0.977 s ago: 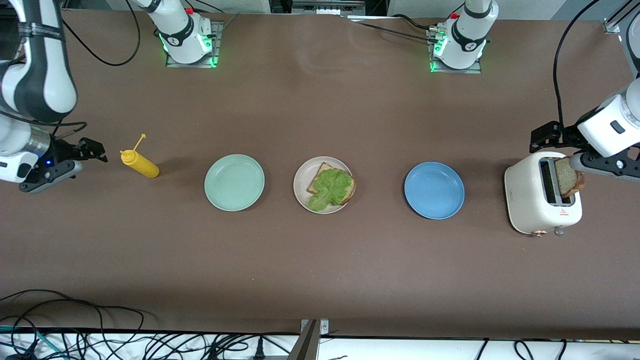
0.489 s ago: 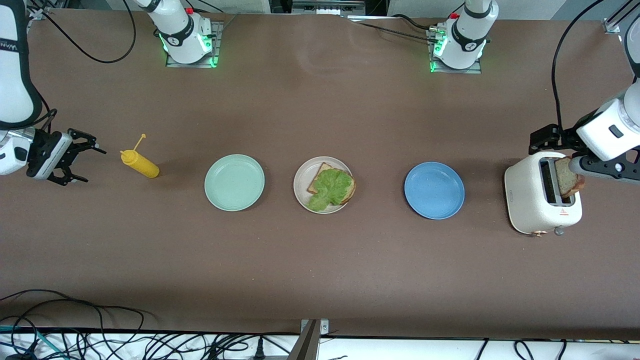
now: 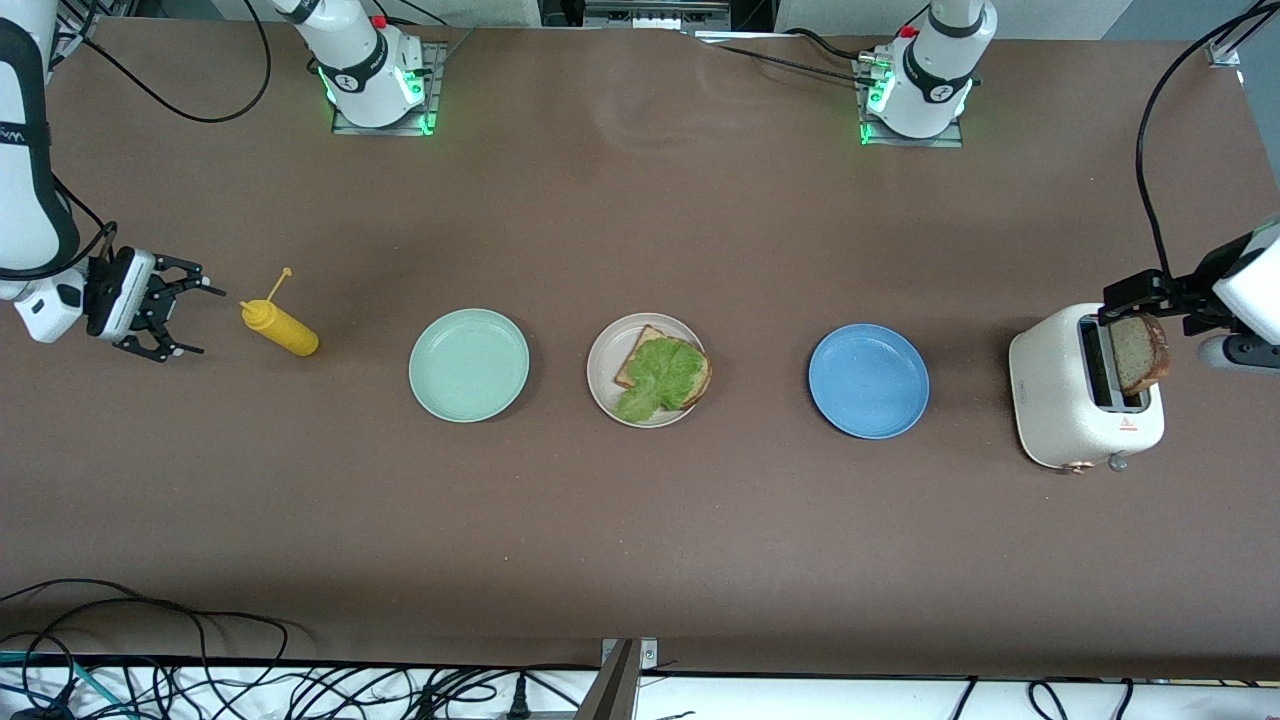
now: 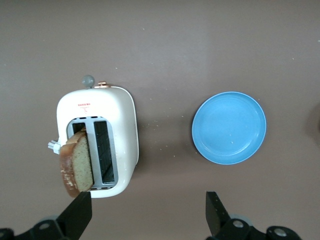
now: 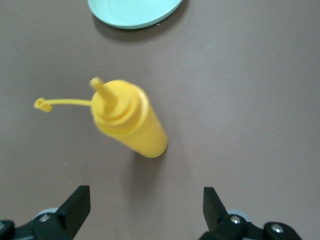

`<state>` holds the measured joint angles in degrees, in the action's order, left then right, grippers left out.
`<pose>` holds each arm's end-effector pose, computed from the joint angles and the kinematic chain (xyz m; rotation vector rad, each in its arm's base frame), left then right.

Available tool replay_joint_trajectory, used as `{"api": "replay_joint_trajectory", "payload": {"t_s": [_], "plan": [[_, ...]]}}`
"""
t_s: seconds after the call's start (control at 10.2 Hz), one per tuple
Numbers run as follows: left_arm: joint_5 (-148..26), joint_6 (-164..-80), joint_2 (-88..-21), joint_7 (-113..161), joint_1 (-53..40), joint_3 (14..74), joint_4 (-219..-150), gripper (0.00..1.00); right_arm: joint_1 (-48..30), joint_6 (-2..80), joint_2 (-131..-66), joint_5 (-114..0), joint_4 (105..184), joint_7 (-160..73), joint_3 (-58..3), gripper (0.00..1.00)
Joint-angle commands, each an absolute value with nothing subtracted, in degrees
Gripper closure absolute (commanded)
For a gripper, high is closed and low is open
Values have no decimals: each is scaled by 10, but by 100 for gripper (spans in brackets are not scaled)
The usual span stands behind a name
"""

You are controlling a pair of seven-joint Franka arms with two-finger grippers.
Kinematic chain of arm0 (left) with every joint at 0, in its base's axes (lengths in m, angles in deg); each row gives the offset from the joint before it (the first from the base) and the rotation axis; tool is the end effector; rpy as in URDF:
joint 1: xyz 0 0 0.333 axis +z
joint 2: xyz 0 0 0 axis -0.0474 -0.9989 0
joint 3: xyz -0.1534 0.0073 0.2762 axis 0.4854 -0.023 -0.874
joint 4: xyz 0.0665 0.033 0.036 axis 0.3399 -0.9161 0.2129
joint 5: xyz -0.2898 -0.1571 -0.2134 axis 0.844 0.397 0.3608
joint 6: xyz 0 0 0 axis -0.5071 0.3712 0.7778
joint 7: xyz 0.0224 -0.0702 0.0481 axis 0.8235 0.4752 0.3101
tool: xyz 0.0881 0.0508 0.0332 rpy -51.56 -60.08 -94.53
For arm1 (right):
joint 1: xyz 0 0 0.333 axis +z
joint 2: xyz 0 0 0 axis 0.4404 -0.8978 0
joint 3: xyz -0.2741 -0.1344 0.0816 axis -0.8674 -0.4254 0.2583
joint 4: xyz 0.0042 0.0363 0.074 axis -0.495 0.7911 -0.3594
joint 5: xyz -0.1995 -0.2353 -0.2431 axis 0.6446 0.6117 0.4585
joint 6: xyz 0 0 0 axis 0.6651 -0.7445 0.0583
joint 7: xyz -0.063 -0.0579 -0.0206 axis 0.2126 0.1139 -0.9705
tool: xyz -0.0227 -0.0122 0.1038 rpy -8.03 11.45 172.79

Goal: Make sandwich on beige plate with both arms
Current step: 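Close the right gripper around the yellow mustard bottle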

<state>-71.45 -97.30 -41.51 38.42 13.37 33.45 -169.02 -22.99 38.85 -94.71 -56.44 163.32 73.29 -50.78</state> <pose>0.6167 0.0455 0.5507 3.1318 -0.1260 -0.1205 0.5171 -0.2067 0.2681 -2.1662 -1.6523 -0.3535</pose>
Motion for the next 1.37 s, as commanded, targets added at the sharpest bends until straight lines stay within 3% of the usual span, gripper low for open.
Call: {"api": "replay_joint_trajectory", "payload": {"t_s": [0.0,0.88,1.07,1.17,1.27], "plan": [[-711,-984,-416,376,145,336,-1693,0,-243,380,-948,-594,1650,781,-507,0],[-705,-978,-410,385,145,347,-1693,0,-237,375,-993,-665,1650,837,-465,0],[-707,-983,-409,379,146,363,-1690,0,-236,376,-1006,-682,1649,855,-464,4],[-705,-985,-409,379,145,363,-1688,0,-236,376,-1010,-691,1649,862,-458,12],[-704,-985,-409,378,145,366,-1687,0,-236,378,-1011,-691,1648,862,-457,35]]}}
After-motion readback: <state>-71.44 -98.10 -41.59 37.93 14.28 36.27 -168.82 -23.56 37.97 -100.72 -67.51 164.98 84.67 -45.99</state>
